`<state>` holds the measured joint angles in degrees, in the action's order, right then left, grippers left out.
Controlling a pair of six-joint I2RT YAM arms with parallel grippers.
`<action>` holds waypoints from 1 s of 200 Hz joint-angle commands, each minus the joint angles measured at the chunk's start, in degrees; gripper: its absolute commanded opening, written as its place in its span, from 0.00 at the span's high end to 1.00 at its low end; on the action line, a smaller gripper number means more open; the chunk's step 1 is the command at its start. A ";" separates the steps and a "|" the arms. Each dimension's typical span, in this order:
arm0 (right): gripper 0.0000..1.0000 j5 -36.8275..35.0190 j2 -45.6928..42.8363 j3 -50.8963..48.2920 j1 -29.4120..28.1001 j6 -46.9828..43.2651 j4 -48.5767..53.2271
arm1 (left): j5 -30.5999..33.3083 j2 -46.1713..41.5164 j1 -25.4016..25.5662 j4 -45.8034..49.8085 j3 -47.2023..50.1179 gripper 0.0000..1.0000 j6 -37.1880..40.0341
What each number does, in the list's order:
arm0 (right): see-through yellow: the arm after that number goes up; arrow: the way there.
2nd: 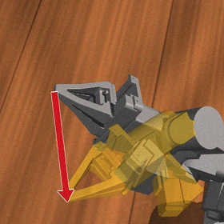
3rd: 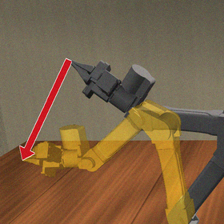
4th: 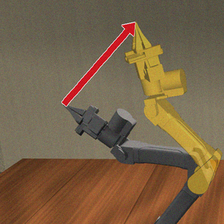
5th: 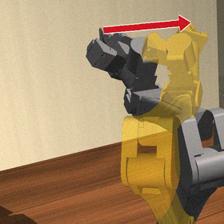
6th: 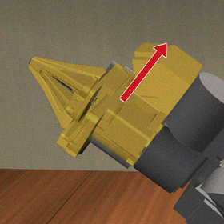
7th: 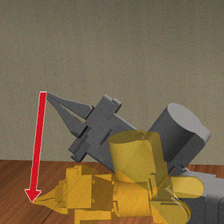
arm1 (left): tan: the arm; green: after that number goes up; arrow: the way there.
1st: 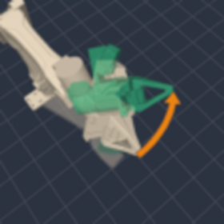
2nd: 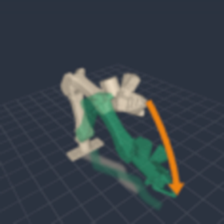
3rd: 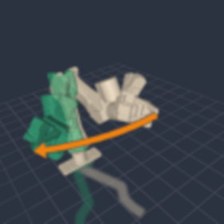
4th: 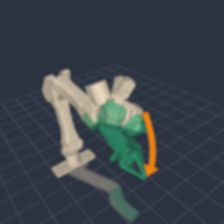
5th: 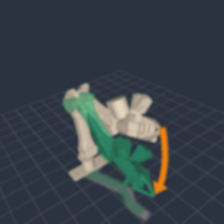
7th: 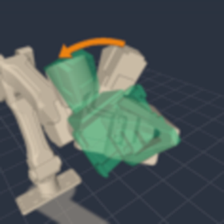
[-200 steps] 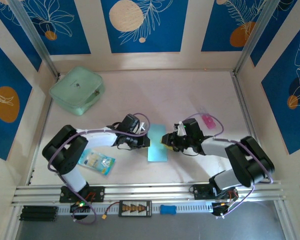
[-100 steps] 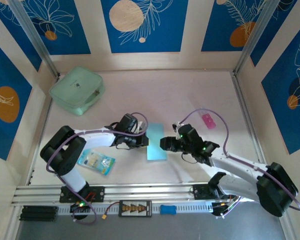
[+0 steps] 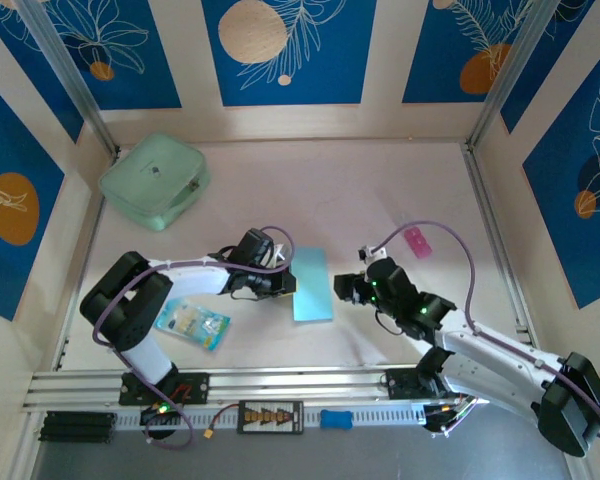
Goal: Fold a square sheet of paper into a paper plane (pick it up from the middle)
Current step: Third fold the triangle at the center of the table.
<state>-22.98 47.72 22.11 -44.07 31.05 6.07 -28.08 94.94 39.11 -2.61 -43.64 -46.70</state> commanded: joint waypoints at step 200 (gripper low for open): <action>0.44 -25.16 34.02 0.58 -31.37 -40.14 -35.38 | -6.22 -1.60 -1.22 -0.12 -1.93 0.95 -10.79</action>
<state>-41.56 79.55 21.10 -74.28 -7.31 -24.14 -33.01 94.59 38.74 -2.59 -44.51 -56.77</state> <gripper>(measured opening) 0.585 0.065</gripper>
